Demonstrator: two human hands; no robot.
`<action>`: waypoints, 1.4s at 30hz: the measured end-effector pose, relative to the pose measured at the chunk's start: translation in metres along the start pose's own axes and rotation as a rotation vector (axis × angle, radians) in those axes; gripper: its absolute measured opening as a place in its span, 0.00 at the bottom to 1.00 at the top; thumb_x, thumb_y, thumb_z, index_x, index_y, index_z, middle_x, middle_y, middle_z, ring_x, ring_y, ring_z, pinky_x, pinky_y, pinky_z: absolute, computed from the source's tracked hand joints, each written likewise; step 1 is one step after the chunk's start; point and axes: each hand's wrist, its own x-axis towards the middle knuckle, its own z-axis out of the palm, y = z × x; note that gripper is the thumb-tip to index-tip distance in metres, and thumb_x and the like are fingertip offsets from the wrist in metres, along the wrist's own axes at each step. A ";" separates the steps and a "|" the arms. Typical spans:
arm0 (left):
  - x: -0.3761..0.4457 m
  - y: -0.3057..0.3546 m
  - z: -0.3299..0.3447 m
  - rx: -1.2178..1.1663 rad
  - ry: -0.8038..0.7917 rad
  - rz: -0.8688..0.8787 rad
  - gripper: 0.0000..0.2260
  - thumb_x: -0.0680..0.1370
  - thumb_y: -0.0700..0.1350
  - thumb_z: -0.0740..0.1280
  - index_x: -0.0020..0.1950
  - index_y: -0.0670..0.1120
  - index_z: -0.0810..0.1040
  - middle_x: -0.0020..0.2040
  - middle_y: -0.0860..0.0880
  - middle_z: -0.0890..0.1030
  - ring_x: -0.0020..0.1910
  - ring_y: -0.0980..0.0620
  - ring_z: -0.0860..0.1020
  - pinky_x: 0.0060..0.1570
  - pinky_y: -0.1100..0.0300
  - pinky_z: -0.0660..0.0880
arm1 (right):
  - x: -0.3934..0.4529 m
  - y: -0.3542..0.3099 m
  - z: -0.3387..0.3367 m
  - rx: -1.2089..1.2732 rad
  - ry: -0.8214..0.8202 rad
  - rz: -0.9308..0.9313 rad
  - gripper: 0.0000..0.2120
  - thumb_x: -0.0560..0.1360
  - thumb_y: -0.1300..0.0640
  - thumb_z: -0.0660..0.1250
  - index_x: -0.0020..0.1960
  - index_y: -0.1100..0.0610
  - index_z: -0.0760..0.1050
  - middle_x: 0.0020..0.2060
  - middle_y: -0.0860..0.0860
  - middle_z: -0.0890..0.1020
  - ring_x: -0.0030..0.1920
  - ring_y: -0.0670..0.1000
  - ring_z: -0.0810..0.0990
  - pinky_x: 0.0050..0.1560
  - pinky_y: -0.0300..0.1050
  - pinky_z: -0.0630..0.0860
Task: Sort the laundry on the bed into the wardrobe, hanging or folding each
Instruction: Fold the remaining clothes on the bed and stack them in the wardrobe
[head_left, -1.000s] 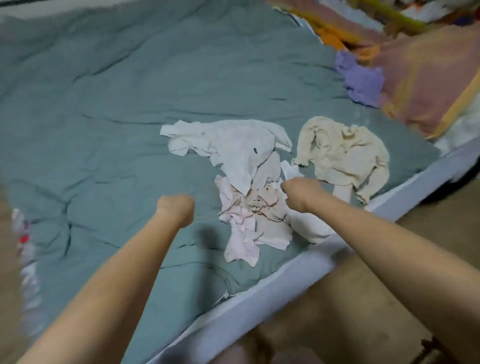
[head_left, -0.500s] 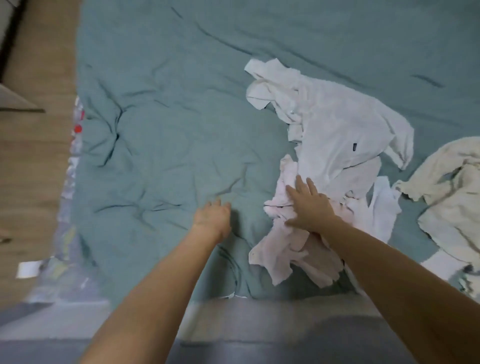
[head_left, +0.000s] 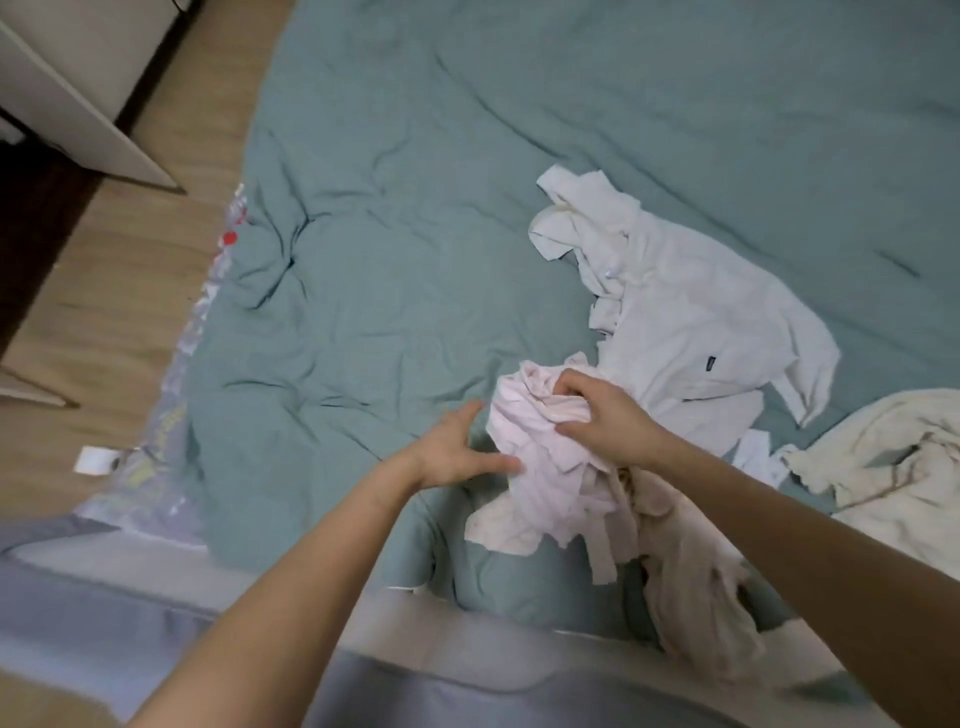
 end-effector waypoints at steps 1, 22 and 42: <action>-0.004 0.010 -0.003 -0.111 0.055 0.060 0.38 0.70 0.54 0.75 0.75 0.51 0.61 0.73 0.52 0.67 0.71 0.53 0.65 0.66 0.64 0.62 | -0.003 -0.014 -0.015 0.037 0.016 -0.052 0.11 0.69 0.61 0.70 0.47 0.53 0.70 0.42 0.46 0.77 0.44 0.50 0.74 0.44 0.41 0.69; -0.090 0.110 -0.165 -0.901 0.585 0.261 0.08 0.80 0.42 0.59 0.49 0.44 0.78 0.43 0.46 0.79 0.36 0.51 0.76 0.26 0.68 0.69 | -0.046 -0.140 -0.154 0.243 0.540 -0.043 0.14 0.78 0.60 0.62 0.36 0.54 0.63 0.31 0.49 0.63 0.31 0.44 0.60 0.32 0.40 0.58; -0.158 0.125 -0.179 -1.143 0.135 0.525 0.25 0.79 0.44 0.58 0.24 0.41 0.80 0.26 0.47 0.79 0.24 0.53 0.79 0.25 0.65 0.75 | -0.064 -0.209 -0.132 0.286 0.241 -0.059 0.17 0.74 0.49 0.70 0.62 0.50 0.73 0.55 0.44 0.77 0.44 0.41 0.76 0.32 0.28 0.70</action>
